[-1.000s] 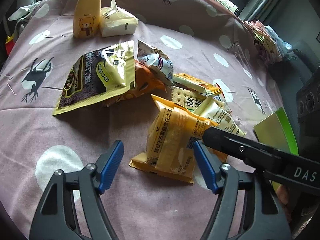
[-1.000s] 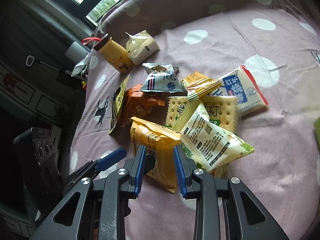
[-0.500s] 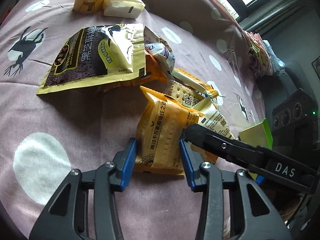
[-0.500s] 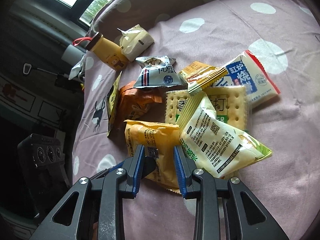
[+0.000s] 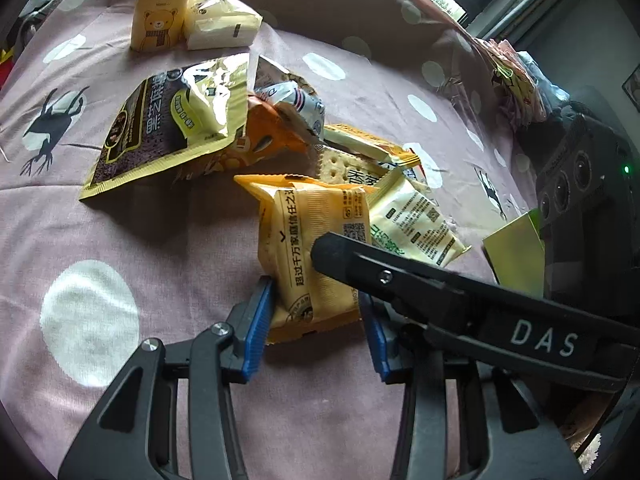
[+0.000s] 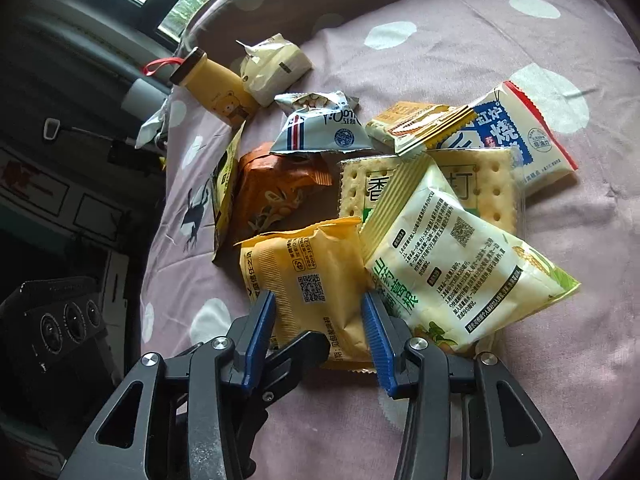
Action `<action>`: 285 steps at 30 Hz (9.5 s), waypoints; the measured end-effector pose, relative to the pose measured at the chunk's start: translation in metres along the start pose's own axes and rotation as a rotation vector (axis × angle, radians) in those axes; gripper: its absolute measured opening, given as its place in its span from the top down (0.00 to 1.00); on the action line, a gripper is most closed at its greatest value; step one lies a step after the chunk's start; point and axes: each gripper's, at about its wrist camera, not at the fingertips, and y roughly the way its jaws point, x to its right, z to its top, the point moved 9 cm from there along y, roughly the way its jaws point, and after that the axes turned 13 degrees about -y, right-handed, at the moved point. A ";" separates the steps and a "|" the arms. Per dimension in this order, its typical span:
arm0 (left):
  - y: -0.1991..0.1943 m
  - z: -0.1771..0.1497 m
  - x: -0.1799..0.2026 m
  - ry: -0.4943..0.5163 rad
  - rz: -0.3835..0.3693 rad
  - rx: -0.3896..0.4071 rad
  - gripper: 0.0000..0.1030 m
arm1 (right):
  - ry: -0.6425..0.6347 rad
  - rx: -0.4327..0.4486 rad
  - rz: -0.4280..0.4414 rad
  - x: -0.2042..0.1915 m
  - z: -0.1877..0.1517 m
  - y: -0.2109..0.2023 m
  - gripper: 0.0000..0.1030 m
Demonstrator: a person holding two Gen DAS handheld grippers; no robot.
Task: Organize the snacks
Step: 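Grasp the yellow bread packet with the right tool and lift it, then carry the yellow packet into the green box and open the right tool, then move the right tool back to the snack pile, then grasp the white-green yam snack bag with the right tool and lift, then carry the yam snack bag into the green box and release it, then move the right tool back to the soda cracker pack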
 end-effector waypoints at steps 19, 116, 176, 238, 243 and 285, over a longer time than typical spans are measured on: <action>-0.065 -0.022 0.163 0.327 -0.176 0.199 0.59 | -0.010 0.397 -0.062 0.012 -0.006 -0.189 0.54; 0.017 -0.013 0.017 -0.204 -0.126 -0.086 0.52 | -0.079 -0.031 -0.122 0.034 0.006 -0.024 0.61; -0.097 -0.025 0.128 0.311 -0.055 0.292 0.62 | -0.153 0.293 0.019 -0.043 -0.003 -0.157 0.60; 0.048 -0.128 0.311 0.516 -0.359 -0.239 0.38 | 0.415 0.375 -0.510 0.207 -0.089 -0.291 0.60; 0.026 -0.101 0.287 0.449 -0.344 -0.159 0.15 | 0.378 0.415 -0.540 0.192 -0.078 -0.296 0.32; -0.024 0.028 -0.076 -0.354 0.153 0.129 0.01 | 0.098 0.068 -0.301 0.076 0.021 -0.038 0.21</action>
